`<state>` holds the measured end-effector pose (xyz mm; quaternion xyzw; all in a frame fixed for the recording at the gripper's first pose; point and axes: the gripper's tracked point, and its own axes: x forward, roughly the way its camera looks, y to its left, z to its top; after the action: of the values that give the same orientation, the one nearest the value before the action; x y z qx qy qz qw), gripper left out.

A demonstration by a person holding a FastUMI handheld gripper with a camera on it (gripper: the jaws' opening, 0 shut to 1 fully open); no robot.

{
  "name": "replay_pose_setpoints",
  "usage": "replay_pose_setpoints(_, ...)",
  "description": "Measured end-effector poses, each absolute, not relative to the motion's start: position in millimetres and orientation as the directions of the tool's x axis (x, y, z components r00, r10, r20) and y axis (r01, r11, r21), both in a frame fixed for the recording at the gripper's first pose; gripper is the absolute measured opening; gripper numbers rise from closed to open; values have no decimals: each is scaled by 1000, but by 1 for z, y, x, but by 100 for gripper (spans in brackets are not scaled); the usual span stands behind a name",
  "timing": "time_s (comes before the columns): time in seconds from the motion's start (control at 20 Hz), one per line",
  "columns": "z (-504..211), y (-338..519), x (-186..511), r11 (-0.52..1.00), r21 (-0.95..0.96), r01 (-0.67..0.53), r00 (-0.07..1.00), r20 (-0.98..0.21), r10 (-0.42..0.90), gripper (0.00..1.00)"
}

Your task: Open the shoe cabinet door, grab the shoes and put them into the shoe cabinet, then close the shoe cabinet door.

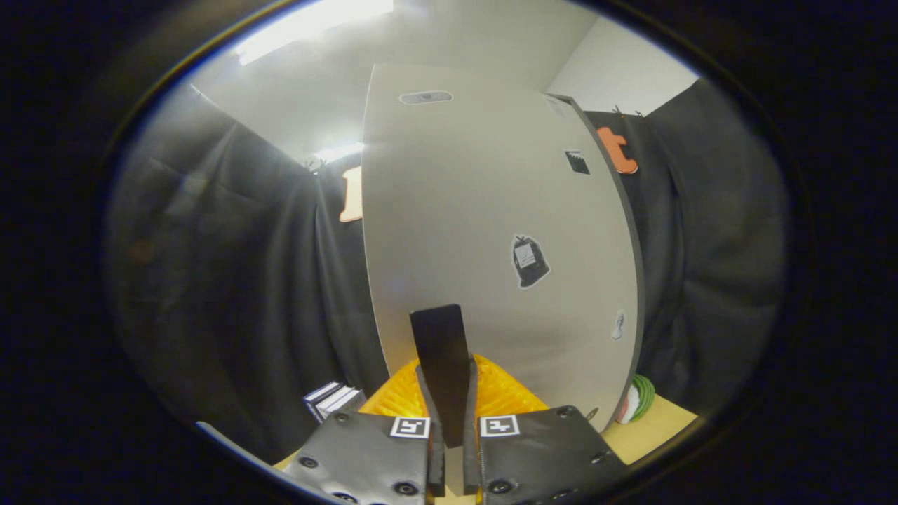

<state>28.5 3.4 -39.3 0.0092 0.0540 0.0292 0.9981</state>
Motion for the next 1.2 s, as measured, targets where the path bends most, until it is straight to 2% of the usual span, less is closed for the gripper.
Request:
replay_pose_setpoints(0.5, -28, -16, 2, 993, 48, -106, 988, -112, 111, 11)
replay_pose_setpoints(1.2, -16, -62, -24, 996, 59, -62, 993, -95, 67, 11)
